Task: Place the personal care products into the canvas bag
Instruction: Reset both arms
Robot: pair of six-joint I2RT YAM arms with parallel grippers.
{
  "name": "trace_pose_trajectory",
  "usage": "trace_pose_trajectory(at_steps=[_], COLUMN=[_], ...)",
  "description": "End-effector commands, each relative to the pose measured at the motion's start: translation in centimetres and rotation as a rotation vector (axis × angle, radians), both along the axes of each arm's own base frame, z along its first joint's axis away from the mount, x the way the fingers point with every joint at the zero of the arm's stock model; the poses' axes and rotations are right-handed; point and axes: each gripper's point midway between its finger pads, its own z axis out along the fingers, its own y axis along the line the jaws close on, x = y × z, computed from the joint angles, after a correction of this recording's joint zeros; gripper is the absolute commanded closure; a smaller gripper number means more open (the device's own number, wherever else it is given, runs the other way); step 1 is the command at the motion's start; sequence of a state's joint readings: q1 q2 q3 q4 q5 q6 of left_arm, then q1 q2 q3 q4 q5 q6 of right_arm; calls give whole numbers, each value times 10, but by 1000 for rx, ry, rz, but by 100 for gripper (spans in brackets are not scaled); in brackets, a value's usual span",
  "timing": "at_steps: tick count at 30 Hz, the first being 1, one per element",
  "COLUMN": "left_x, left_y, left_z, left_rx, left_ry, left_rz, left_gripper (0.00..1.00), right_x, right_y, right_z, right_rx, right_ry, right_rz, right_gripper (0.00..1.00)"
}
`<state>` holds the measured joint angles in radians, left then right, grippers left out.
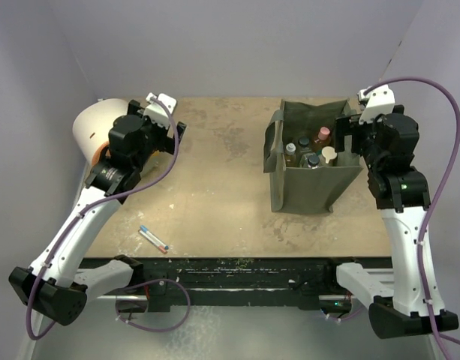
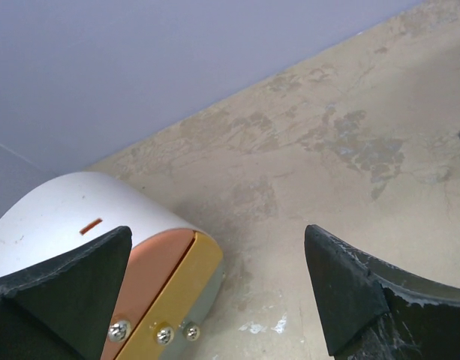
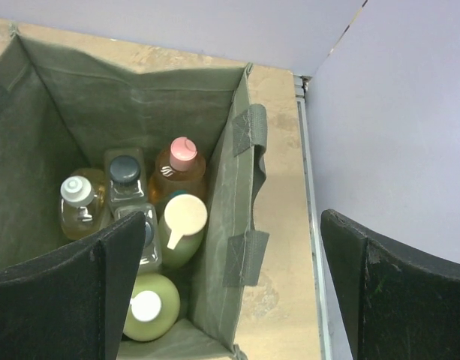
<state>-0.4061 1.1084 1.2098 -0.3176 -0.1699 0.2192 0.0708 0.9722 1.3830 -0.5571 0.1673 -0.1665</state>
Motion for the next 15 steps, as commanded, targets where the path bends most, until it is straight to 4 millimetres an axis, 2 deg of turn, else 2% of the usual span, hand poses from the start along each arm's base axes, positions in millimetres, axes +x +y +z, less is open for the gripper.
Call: trace_pose_trajectory(at_steps=[1, 5, 7, 15], left_x=[3, -6, -12, -31], left_y=[27, 35, 34, 50], left_z=[27, 37, 40, 40], left_rx=[-84, -135, -148, -199], left_ry=[-135, -175, -189, -183], left_rz=[127, 125, 91, 63], left_gripper=[1, 1, 1, 1], right_x=[16, 24, 26, 18], right_y=[-7, -8, -5, 1], right_z=[21, 41, 46, 41], right_rx=[3, -8, 3, 26], right_ry=[-91, -157, -174, -208], right_rz=[-44, -51, -34, -1], right_gripper=[0, 0, 0, 0])
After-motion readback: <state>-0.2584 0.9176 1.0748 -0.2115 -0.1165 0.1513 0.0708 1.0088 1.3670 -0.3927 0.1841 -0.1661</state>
